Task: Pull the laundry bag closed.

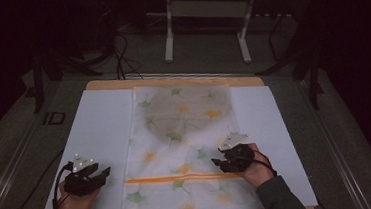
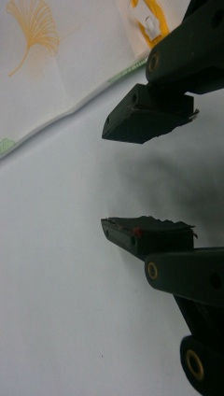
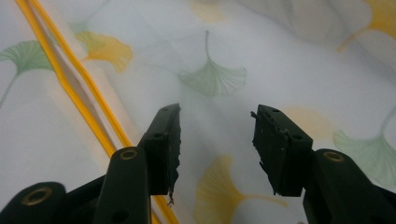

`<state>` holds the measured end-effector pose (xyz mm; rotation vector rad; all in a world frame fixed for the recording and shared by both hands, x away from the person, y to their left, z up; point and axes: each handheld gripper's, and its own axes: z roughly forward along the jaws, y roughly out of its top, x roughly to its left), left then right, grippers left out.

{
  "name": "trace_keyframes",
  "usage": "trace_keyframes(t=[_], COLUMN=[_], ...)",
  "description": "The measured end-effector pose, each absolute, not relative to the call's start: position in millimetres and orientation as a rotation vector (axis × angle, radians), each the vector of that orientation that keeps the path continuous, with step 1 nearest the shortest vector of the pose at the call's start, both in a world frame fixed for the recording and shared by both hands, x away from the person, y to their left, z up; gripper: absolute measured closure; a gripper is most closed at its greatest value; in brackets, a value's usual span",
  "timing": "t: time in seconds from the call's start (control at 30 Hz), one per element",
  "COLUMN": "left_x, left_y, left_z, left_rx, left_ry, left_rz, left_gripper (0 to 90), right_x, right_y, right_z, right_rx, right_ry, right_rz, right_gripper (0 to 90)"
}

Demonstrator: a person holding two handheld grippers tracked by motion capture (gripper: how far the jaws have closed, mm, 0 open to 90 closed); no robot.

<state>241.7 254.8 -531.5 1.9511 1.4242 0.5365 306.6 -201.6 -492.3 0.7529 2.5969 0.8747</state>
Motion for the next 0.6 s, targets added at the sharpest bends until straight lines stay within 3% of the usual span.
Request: trace_keyframes(t=[0.6], left_x=[242], left_y=[253], left_z=[-532], left_rx=[1.960], left_ry=[1.419], left_rz=[0.517], left_gripper=[50.5], right_x=[309], right_y=[-166], right_z=[-488], right_rx=[0.652], right_ry=[2.663], right_rz=[0.902], right_gripper=[49.1])
